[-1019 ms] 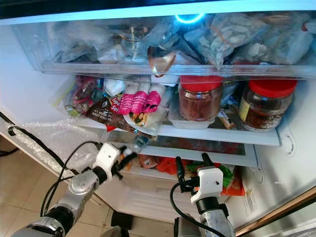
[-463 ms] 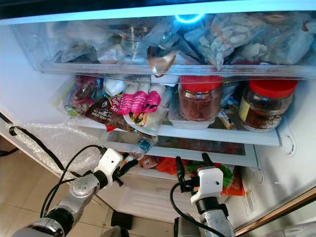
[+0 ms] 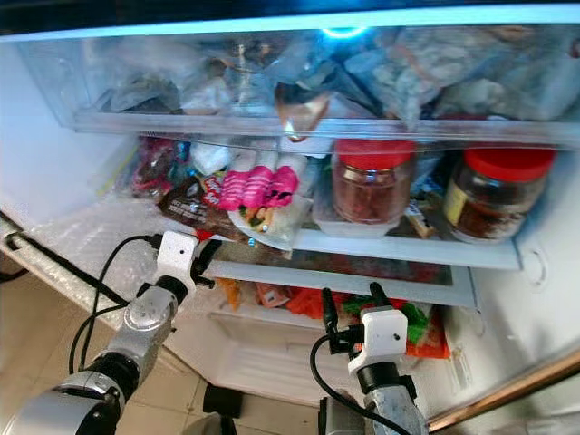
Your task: Restocking fridge
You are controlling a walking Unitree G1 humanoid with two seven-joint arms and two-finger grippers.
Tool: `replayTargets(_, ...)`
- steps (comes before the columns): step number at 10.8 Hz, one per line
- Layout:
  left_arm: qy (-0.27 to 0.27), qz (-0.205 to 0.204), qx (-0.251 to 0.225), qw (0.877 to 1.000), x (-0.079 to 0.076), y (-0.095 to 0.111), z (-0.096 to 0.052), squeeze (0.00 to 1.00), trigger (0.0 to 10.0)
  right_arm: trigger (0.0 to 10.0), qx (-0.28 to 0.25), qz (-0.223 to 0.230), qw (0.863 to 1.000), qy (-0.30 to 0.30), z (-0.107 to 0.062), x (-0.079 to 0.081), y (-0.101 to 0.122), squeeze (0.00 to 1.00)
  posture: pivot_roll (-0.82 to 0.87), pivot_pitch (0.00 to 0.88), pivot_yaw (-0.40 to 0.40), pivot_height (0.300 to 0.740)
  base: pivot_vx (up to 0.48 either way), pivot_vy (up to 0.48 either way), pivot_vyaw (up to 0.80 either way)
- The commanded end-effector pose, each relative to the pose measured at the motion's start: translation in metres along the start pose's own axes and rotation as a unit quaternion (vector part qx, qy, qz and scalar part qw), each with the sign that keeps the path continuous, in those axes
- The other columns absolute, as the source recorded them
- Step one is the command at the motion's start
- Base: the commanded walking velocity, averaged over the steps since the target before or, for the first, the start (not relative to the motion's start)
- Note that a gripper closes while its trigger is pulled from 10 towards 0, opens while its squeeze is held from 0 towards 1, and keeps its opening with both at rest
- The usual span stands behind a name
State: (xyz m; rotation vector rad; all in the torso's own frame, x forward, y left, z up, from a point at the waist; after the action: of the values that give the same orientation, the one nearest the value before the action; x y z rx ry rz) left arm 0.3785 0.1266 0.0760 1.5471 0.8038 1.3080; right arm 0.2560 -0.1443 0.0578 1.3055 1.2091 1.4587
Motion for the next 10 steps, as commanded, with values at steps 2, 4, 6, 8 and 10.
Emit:
replayTargets(2,0.014,-0.005,0.013,1.0,0.004,-0.007,-0.004,0.0,10.0,10.0,0.004,-0.003,1.0,0.0,-0.001,0.0,-0.002,0.0,-0.23,0.067,0.124,0.66,0.0,0.0,0.0)
replayTargets(4,0.015,-0.004,0.013,1.0,0.004,-0.007,-0.004,0.0,10.0,10.0,0.004,-0.003,1.0,0.0,-0.001,0.0,-0.002,0.0,-0.23,0.067,0.124,0.66,0.0,0.0,0.0)
replayTargets(6,0.016,-0.004,0.013,1.0,0.004,-0.007,-0.004,0.0,10.0,10.0,0.004,-0.003,1.0,0.0,-0.001,0.0,-0.002,0.0,-0.23,0.067,0.124,0.66,0.0,0.0,0.0)
replayTargets(8,-0.065,0.022,0.025,0.997,-0.017,-0.012,-0.005,0.0,10.0,10.0,0.005,-0.006,1.0,-0.003,0.0,-0.001,-0.003,0.0,-0.23,0.046,0.129,0.66,0.0,0.0,0.0)
replayTargets(10,-0.186,0.059,0.068,0.978,-0.05,-0.037,-0.024,0.0,10.0,10.0,0.007,-0.01,1.0,-0.008,0.001,-0.002,-0.005,0.0,-0.23,0.046,0.13,0.66,0.0,0.0,0.0)
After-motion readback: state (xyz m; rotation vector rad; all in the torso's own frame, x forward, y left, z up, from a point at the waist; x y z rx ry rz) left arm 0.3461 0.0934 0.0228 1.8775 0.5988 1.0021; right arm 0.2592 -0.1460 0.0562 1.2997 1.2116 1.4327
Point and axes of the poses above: a point about 5 cm out from each wrist's last joint towards the gripper, its own z axis pointing out of the wrist towards the gripper, its own y axis along the axis of the wrist's last joint, x = y × z, the point moved 4 cm from there along z, pointing out of the wrist towards the gripper, and after that the axes turned 12 degrees about z, right-handed, at the moved point
